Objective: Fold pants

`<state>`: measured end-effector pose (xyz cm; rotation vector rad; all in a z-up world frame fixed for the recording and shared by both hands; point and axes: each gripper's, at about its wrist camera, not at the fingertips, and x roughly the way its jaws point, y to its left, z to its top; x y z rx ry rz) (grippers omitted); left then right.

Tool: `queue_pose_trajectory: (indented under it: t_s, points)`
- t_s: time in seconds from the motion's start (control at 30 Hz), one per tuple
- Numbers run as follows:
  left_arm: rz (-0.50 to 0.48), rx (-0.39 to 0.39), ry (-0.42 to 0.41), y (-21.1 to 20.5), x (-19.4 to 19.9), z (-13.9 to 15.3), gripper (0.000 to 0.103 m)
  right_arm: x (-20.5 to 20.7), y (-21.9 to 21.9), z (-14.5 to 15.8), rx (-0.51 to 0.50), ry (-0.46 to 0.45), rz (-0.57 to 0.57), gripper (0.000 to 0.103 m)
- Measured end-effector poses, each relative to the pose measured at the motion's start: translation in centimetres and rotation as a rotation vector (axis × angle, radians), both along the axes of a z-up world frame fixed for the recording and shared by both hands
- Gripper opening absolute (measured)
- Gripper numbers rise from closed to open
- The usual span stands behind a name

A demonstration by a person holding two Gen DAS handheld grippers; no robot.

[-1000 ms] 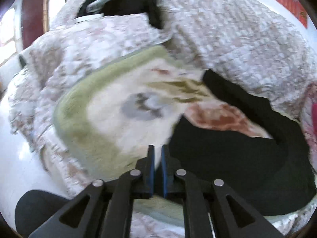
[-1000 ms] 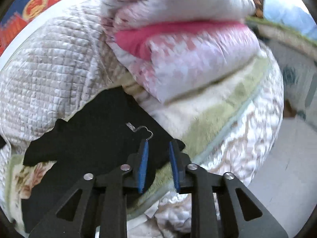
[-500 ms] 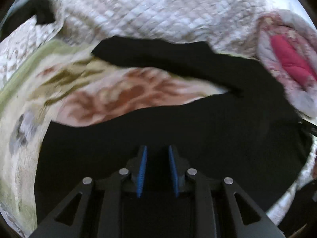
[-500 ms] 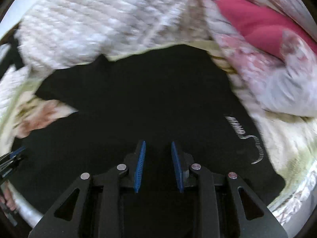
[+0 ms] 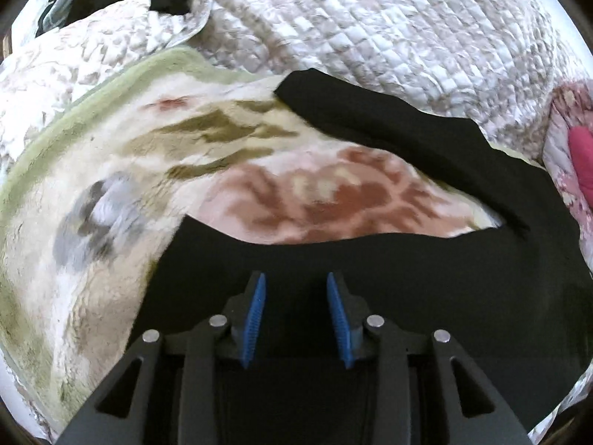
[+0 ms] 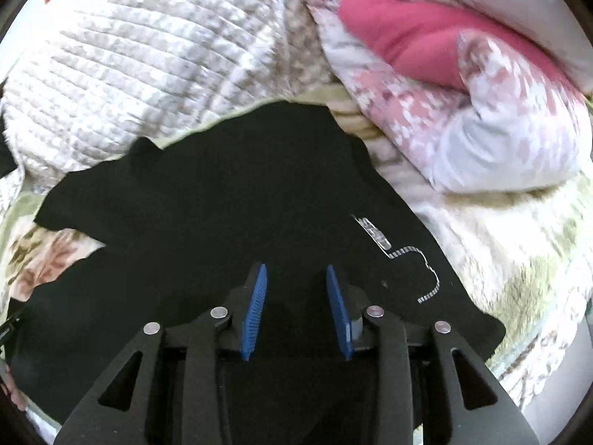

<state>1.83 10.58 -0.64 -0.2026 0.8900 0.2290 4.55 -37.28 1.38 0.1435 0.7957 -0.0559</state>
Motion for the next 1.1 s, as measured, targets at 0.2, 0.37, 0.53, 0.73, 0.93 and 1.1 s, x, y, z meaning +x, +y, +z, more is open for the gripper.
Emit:
queue_pose_trajectory:
  t_s: [0.2, 0.37, 0.53, 0.73, 0.93, 1.1]
  points:
    - [0.001, 0.014, -0.035, -0.5, -0.7, 1.1, 0.038, -0.9, 0.7, 0.8, 0.019, -0.047, 0.031, 0.034]
    - [-0.098, 0.036, -0.067, -3.4, -1.6, 2.0, 0.038, -1.3, 3.3, 0.7, -0.004, -0.056, 0.127, 0.035]
    - [-0.201, 0.024, -0.060, -6.0, -2.1, 2.2, 0.038, -1.6, 6.6, 0.1, -0.021, -0.039, 0.249, 0.035]
    - [-0.269, 0.021, -0.064, -7.9, -2.5, 2.3, 0.039, -2.1, 10.1, -0.3, -0.049, -0.035, 0.361, 0.035]
    - [-0.293, 0.040, -0.017, -8.5, -2.1, 1.0, 0.043, -1.7, 11.7, -1.1, -0.051, 0.012, 0.406, 0.035]
    - [-0.283, 0.052, -0.024, -8.3, -1.8, 0.8, 0.047, -1.3, 11.8, -1.8, -0.043, 0.056, 0.396, 0.035]
